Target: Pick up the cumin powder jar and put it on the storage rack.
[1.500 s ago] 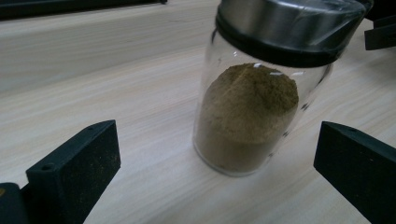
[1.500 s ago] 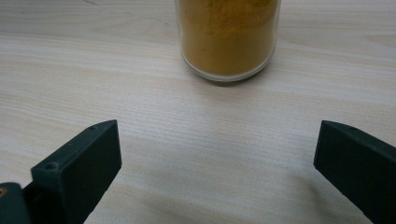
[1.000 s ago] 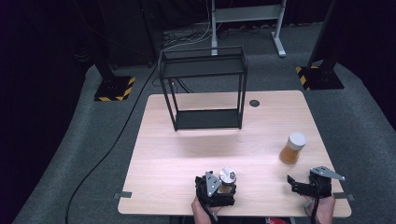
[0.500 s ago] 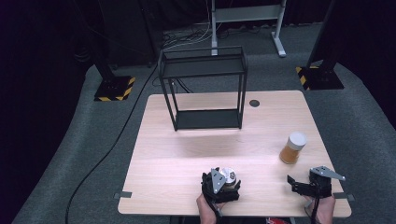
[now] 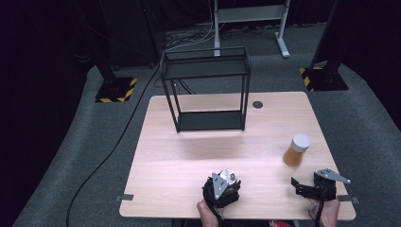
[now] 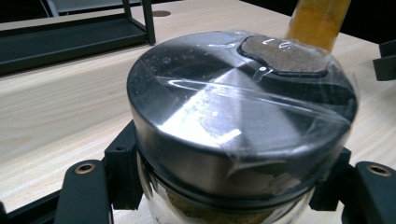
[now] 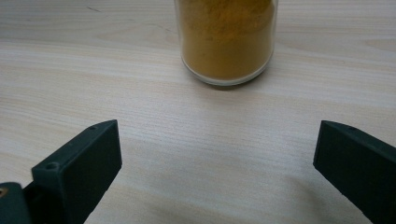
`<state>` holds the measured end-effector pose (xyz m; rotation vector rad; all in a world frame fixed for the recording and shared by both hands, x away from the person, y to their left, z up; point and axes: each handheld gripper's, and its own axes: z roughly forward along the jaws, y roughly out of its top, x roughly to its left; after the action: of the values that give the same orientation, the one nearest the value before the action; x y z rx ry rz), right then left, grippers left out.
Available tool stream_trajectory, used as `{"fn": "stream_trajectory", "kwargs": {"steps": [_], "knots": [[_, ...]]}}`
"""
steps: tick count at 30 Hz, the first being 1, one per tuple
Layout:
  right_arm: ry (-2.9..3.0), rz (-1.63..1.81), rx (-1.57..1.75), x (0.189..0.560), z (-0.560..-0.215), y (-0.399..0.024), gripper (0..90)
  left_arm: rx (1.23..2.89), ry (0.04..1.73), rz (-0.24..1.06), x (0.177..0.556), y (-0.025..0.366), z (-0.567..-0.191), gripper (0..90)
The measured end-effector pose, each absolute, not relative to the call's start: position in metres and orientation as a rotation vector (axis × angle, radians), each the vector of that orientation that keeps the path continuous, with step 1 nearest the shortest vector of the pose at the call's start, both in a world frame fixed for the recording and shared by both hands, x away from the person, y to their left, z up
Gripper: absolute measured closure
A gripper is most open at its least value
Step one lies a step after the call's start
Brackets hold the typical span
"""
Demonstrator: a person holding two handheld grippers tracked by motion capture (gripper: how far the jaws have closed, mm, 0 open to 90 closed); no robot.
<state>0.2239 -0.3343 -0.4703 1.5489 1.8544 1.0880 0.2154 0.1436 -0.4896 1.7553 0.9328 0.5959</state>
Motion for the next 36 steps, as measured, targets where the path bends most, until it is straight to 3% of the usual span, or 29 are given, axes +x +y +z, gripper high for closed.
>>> {"fn": "stream_trajectory", "kwargs": {"steps": [36], "knots": [[1.841,1.104,1.549,0.222,-0.472,-0.336,0.0,1.668,1.030,0.643,0.199,0.193,-0.473,30.3]]}}
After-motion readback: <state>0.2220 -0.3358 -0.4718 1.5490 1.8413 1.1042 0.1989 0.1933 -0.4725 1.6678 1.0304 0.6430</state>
